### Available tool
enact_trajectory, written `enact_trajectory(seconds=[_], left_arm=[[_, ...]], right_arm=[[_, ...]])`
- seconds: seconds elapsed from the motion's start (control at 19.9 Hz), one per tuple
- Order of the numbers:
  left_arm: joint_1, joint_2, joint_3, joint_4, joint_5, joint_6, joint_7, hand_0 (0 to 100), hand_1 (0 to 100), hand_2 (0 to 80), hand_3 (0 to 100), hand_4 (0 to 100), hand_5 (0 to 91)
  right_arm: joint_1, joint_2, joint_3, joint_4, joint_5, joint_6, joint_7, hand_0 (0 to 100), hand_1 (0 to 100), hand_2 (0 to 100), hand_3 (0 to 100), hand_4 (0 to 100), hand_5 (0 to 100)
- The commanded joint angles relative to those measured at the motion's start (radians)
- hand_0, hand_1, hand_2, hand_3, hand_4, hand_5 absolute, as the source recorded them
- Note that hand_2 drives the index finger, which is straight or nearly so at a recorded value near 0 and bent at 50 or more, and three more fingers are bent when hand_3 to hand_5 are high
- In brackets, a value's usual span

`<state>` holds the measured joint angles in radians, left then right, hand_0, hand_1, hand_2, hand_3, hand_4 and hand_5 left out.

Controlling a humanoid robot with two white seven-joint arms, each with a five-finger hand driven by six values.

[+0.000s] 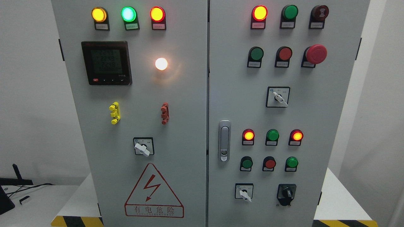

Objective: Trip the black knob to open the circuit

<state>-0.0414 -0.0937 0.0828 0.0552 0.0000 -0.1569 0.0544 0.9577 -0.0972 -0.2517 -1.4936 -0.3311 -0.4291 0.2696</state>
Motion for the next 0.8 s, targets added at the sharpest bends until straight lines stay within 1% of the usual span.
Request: enact_trajectory(seconds=[0.0, 0.1, 0.25, 0.3, 0.45, 0.65, 0.75], left_arm=[[0.000, 0.000, 0.000, 0.000, -0.031, 0.000, 0.001, 12, 39, 0.0, 0, 0, 0.0], [0.000, 0.000, 0.000, 0.000, -0.031, 0.000, 0.001, 12, 39, 0.0, 0, 0, 0.0], [0.000, 0.000, 0.000, 0.000, -0.031, 0.000, 0.001, 12, 39, 0.0, 0, 0, 0.0], [0.000, 0.000, 0.000, 0.000, -0.031, 0.000, 0.001, 12, 39, 0.0, 0, 0, 0.0], [0.000, 0.000, 0.000, 0.000, -0.031, 0.000, 0.001, 12, 39, 0.0, 0, 0, 0.0], [0.000, 0.000, 0.000, 0.000, -0.031, 0.000, 0.001, 12, 39, 0.0, 0, 0, 0.0], [0.000, 0.000, 0.000, 0.000, -0.031, 0.000, 0.001, 12, 39, 0.0, 0, 0, 0.0]], right_arm=[[0.009, 0.002, -0.173, -0.346, -0.054, 0.006, -0.009, 22, 49, 34, 100, 100, 91], [-0.013, 0.001, -0.199, -0.352, -0.057, 0.007, -0.010, 23, 49, 35, 100, 100, 91], [-0.069, -0.004, -0.242, -0.355, -0.059, 0.021, -0.015, 25, 48, 35, 100, 100, 91], [-0.079, -0.010, -0.262, -0.373, -0.059, 0.039, -0.015, 25, 48, 36, 100, 100, 92], [-0.114, -0.012, -0.305, -0.430, -0.078, 0.091, -0.015, 26, 48, 36, 100, 100, 92], [-0.207, -0.018, -0.313, -0.462, -0.078, 0.177, -0.016, 27, 48, 37, 100, 100, 92], [-0.269, -0.018, -0.317, -0.478, -0.078, 0.254, -0.023, 27, 48, 37, 100, 100, 92]])
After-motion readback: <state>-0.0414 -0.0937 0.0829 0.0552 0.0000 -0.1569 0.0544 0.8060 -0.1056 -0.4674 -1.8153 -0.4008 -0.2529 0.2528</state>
